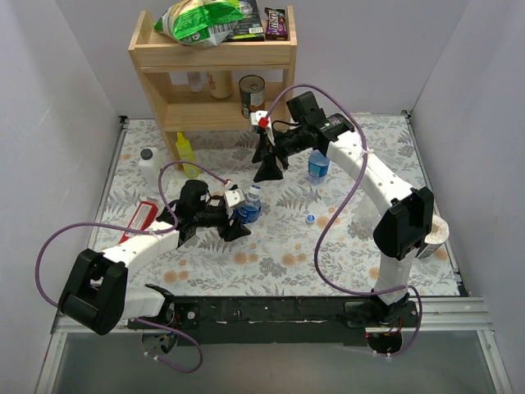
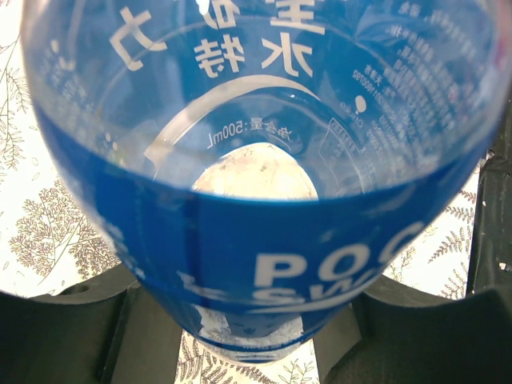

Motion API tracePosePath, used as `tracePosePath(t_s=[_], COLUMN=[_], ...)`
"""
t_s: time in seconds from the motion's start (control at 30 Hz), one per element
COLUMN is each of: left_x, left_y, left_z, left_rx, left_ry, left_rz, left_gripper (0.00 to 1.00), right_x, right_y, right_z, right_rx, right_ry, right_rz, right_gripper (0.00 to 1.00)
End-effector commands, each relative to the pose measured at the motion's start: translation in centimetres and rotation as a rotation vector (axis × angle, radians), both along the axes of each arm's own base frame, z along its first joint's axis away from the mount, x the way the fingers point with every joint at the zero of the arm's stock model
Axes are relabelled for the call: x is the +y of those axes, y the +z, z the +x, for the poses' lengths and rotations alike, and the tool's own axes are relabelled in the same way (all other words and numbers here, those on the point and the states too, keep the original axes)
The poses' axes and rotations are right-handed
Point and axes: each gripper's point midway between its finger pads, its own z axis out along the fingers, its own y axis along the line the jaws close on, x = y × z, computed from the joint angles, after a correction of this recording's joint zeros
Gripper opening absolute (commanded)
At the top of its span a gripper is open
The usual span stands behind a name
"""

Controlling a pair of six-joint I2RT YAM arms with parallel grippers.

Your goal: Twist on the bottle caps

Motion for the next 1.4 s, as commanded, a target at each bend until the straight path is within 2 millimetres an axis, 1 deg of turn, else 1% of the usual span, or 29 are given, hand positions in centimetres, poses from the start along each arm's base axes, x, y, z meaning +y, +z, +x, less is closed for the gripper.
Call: tracePosePath(t_s=[0.0,0.13,0.33,0.4,0.53,0.67,0.83,1.07,1.3,1.33,1.37], left_x=[-0.6,-0.6,-0.7,-0.7,-0.7,-0.7,-0.7,-0.8,-0.8,-0.8,-0.8], left_y=[1.5,1.3,1.5,1.5,1.6,1.4,1.2,1.4,1.5,1.4,1.5], left_z=[0.8,0.9,1.3,1.2,1.2,1.1,0.9,1.1,1.2,1.2,1.2], left_rx=[-0.038,-0.023,-0.019,-0.012,-0.002,0.008,0.018,0.015,0.035,0.037,0.037], left_ry=[-0.014,-0.007,0.02,0.022,0.032,0.032,0.03,0.037,0.057,0.056,0.056], left_rz=[-0.026,-0.027,-0.041,-0.045,-0.054,-0.054,-0.052,-0.061,-0.076,-0.076,-0.078], left_gripper=[0.0,0.0,0.0,0.0,0.0,0.0,0.0,0.0,0.0,0.0,0.0], right_x=[0.6,0.5,0.3,0.3,0.2,0.7,0.9,1.0,1.1,1.0,0.9], right_y=[2.0,1.8,1.7,1.6,2.1,2.9,3.4,2.5,3.0,2.8,3.2], right_z=[-2.0,-2.6,-2.5,-2.3,-1.9,-1.6,-2.1,-2.9,-3.2,-3.1,-3.1], right_rx=[-0.076,-0.086,-0.103,-0.106,-0.142,-0.187,-0.223,-0.216,-0.241,-0.237,-0.251], right_ry=[0.074,0.084,0.077,0.071,0.051,0.043,0.047,0.063,0.049,0.042,0.035], right_rz=[0.032,0.022,0.011,0.007,0.008,0.027,0.038,0.009,0.014,0.009,0.016], right_gripper=[0.7,0.69,0.69,0.69,0.69,0.68,0.68,0.68,0.66,0.66,0.66])
